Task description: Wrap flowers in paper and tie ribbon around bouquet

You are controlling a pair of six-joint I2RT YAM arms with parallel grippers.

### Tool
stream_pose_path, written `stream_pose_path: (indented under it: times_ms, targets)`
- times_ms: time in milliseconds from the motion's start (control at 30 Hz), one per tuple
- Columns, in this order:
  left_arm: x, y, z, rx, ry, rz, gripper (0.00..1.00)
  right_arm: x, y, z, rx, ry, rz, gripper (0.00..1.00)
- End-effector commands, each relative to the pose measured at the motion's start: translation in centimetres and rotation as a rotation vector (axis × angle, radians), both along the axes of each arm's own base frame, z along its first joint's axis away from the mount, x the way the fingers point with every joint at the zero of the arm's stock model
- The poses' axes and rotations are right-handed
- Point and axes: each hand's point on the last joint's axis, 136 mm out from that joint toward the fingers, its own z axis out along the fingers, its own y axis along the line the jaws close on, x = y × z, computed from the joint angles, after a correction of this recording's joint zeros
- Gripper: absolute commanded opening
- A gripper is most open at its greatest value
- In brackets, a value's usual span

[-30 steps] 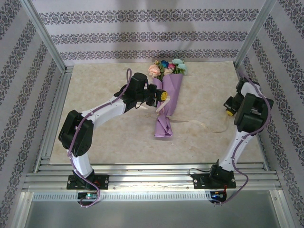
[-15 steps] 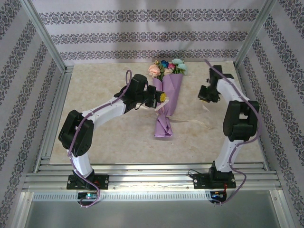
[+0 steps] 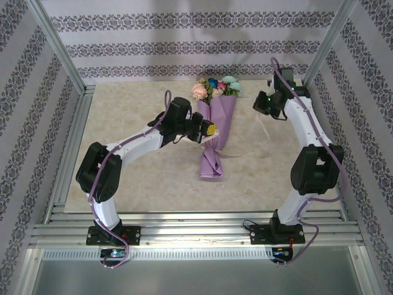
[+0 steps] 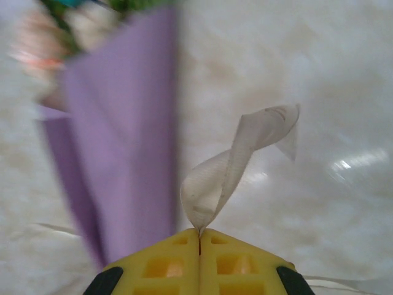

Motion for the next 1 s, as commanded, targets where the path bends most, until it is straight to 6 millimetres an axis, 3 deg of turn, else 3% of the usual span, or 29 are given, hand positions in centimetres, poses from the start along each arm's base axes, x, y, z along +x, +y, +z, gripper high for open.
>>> stream_pose_path:
  times_ms: [0,133,200,267,400,500,633,800,967]
  targets:
    - [0.7,0.5,0.2,0.072,-0.152,-0.04,0.0,1.8,4.9,4.3,0.112,-0.1,0.057,0.0]
    - [1.3,0.8,1.4,0.154,-0.326,-0.055,0.0,4.3,11.3,8.1,0.28,-0.16,0.127,0.0]
    - [1.4,0.7,1.2,0.189,-0.398,-0.087,0.0,4.4,14.4,10.5,0.297,-0.194,0.176,0.0]
    - [1.5,0.5,0.6,0.205,-0.461,-0.122,0.0,4.0,16.9,11.5,0.288,-0.195,0.204,0.0]
    - [1.2,0.5,0.1,0.24,-0.587,-0.155,0.0,3.1,19.9,11.6,0.32,-0.158,0.216,0.0]
    - [0.7,0.6,-0.9,0.301,-0.65,-0.199,0.0,2.6,20.8,12.3,0.324,-0.168,0.214,0.0]
    - [0.1,0.6,-1.3,0.305,-0.721,-0.212,0.0,2.8,22.3,14.5,0.369,-0.223,0.239,0.0]
    - [-0.9,-0.3,-1.4,0.363,-0.853,-0.27,0.0,3.1,26.5,12.8,0.457,-0.158,0.393,0.0]
    - [-2.5,-1.2,-3.2,0.485,-1.003,-0.316,0.0,0.6,32.2,9.4,0.518,-0.069,0.607,0.0]
